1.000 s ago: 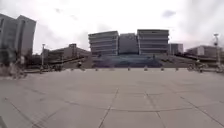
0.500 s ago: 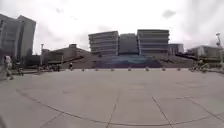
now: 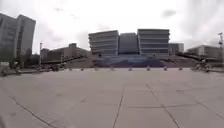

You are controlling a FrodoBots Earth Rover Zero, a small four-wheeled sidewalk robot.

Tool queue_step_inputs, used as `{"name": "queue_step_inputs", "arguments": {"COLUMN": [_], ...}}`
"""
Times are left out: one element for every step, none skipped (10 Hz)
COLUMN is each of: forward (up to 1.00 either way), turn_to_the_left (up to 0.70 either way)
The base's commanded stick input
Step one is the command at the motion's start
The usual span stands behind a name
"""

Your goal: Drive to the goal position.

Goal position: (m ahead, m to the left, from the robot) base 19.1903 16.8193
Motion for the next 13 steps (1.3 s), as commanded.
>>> {"name": "queue_step_inputs", "arguments": {"forward": [0.7, 0.7, 0.7, 0.7, 0.7, 0.7, 0.7, 0.7, 0.7, 0.7, 0.7, 0.7, 0.7], "turn_to_the_left": [0.02, 0.02, 0.02, 0.02, 0.02, 0.02, 0.02, 0.02, 0.02, 0.02, 0.02, 0.02, 0.02]}}
